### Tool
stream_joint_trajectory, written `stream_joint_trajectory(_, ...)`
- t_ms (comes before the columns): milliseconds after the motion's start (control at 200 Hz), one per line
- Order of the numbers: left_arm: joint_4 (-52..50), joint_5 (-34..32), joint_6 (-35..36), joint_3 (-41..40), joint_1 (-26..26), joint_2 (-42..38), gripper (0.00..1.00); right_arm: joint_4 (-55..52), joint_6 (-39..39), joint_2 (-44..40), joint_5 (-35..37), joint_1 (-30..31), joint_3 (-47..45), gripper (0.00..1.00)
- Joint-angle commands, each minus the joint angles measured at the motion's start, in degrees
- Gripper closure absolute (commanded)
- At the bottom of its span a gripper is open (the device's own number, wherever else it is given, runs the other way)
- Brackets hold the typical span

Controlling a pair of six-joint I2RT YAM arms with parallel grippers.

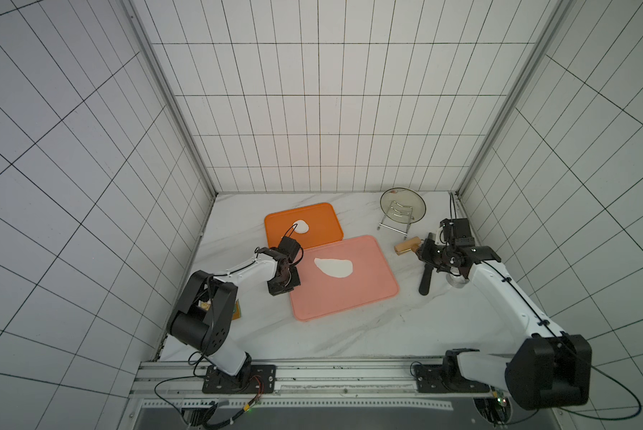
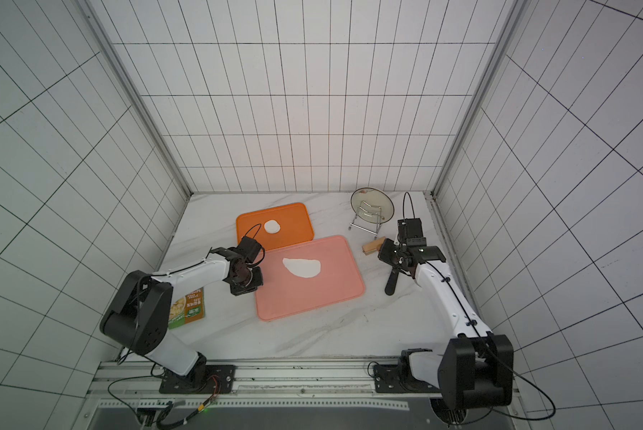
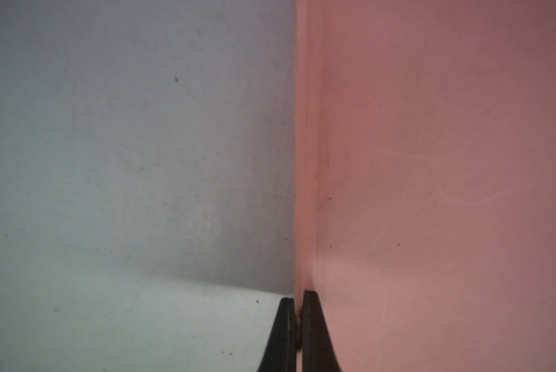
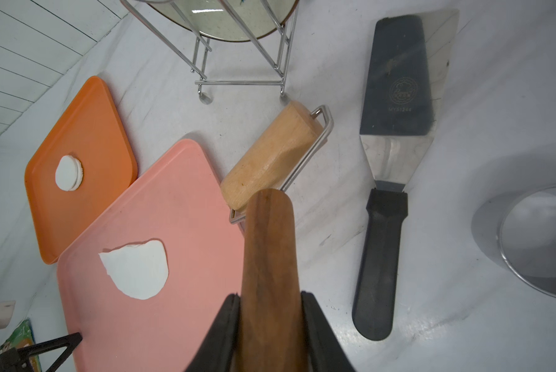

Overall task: Roll out the dumpling wrappers from the dough
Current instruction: Place the rolling pin at the center of the board.

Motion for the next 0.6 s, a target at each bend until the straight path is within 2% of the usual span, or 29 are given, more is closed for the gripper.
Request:
stream_joint_trajectory(0, -0.3, -3.4, -0.4, -0.1, 0.5, -1.2, 1.0, 7.7, 1.9, -0.5, 2.3, -0.3, -3.4, 1.0)
stream_joint_trajectory(445, 0.8, -3.1, -0.9, -1.3, 0.5, -0.4, 1.0, 12.3, 4.8, -6.5, 1.9, 1.5, -18.7, 1.0)
stream_joint_trajectory(595, 0.8, -3.3, -0.9, -1.2, 0.5, -0.1, 0.96, 14.1, 6.8, -7.4, 2.0, 3.8, -24.0, 1.0)
